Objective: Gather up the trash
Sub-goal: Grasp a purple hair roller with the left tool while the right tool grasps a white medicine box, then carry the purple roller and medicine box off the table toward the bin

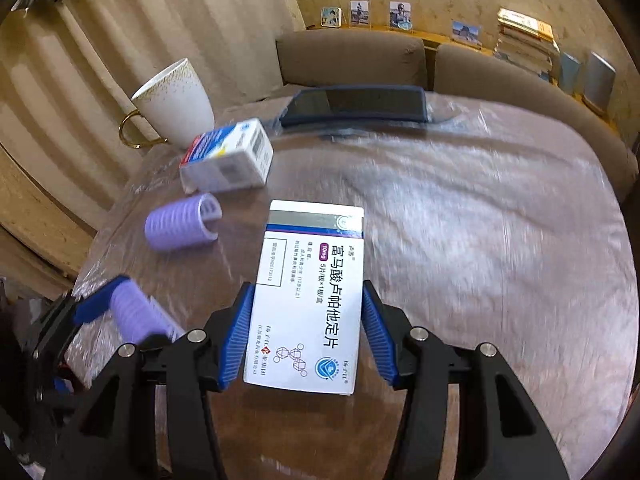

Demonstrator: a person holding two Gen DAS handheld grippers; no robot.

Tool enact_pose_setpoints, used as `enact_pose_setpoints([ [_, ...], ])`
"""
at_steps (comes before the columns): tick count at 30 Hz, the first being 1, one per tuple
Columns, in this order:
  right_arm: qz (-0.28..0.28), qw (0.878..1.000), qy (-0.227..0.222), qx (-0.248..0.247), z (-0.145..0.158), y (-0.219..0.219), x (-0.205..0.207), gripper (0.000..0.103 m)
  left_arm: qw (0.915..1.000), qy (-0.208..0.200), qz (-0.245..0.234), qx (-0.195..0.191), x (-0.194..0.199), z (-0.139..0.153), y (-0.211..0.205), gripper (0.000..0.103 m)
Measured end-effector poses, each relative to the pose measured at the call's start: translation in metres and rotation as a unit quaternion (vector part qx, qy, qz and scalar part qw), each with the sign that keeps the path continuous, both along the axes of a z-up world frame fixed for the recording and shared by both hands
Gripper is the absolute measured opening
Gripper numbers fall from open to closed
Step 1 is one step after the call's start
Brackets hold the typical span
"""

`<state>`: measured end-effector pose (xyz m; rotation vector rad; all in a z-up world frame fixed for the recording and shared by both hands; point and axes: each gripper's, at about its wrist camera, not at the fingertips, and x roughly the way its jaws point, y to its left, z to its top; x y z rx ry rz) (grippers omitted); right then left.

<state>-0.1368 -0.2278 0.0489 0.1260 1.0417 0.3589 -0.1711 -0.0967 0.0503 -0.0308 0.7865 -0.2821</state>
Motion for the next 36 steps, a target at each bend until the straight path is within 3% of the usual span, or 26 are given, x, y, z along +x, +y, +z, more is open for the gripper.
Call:
enact_pose_setpoints([
  [15,-0.033,0.999,-0.017,0.022,0.001,-0.022,-0.074,0.052,0.9999,0.010,0.005,0.006,-0.019,-0.001,-0.001,0.072],
  [36,-0.042,0.998,-0.029,0.043,0.016,-0.041,-0.159,0.052,0.9999,0.010,-0.009,0.008,-0.079,0.010,-0.004,0.072],
])
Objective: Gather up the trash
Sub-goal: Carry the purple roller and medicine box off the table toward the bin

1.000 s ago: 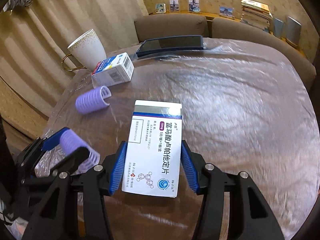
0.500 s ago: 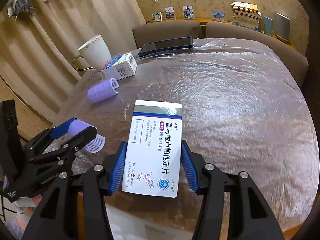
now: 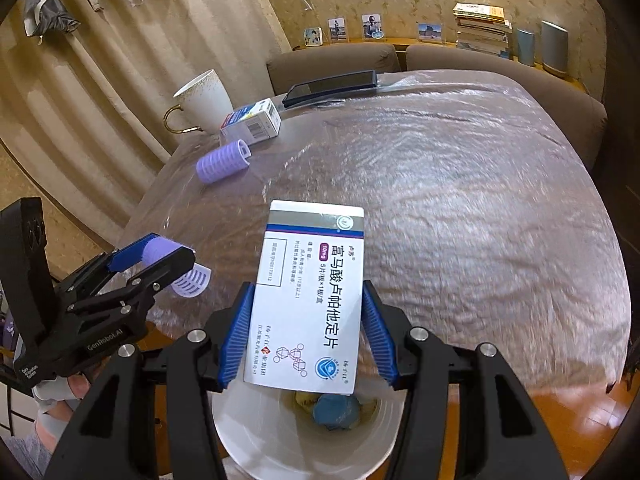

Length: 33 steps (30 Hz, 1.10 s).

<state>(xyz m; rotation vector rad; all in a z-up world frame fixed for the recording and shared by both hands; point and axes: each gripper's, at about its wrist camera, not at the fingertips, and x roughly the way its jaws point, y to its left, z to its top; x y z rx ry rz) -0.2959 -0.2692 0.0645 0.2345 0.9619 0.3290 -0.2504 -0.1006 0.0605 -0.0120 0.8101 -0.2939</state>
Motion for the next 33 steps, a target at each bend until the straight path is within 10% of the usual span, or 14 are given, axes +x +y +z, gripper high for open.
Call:
enact_pose_setpoints([
  [33,0.037,0.998,0.058,-0.016,-0.042,0.011,-0.089,0.052,0.9971,0.061,-0.026,0.038,-0.085,-0.037,-0.003,0.072],
])
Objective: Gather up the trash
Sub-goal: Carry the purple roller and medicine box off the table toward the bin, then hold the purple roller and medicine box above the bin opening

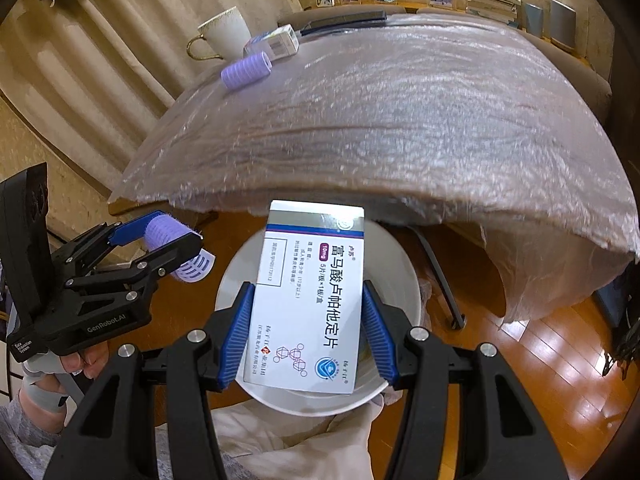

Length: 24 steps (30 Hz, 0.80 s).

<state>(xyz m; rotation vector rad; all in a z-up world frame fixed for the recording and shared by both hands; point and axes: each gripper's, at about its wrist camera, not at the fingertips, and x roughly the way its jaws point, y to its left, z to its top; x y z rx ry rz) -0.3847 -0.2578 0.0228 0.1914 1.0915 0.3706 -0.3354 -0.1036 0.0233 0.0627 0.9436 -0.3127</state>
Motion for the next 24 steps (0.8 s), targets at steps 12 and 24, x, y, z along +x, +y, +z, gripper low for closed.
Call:
enact_pose_setpoints([
  [12,0.005,1.000,0.025,-0.007,-0.020,0.006,-0.010,0.052,0.9997,0.021,-0.008,0.011,-0.008,-0.020,-0.006,0.072],
  [24,0.017,0.999,0.037,-0.004,-0.038,0.015,-0.003,0.052,0.9988,0.042,-0.010,0.025,-0.008,-0.042,-0.007,0.072],
])
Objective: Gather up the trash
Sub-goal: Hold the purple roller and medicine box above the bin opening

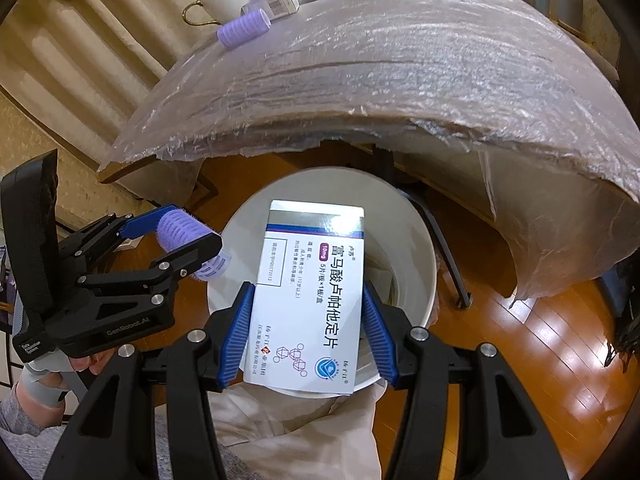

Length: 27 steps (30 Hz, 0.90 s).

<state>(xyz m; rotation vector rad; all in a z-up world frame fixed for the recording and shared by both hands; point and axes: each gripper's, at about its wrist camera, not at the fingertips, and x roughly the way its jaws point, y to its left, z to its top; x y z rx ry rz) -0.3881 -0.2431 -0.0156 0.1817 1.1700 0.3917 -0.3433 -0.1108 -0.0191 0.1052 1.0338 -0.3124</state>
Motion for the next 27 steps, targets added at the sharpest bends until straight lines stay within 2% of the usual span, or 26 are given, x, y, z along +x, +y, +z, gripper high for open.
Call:
enact_pose_setpoints([
  [27,0.006,0.999,0.050,-0.022,-0.055,0.005,0.015,0.052,0.9972,0.053,-0.029,0.045,0.014,-0.058,-0.013,0.072],
])
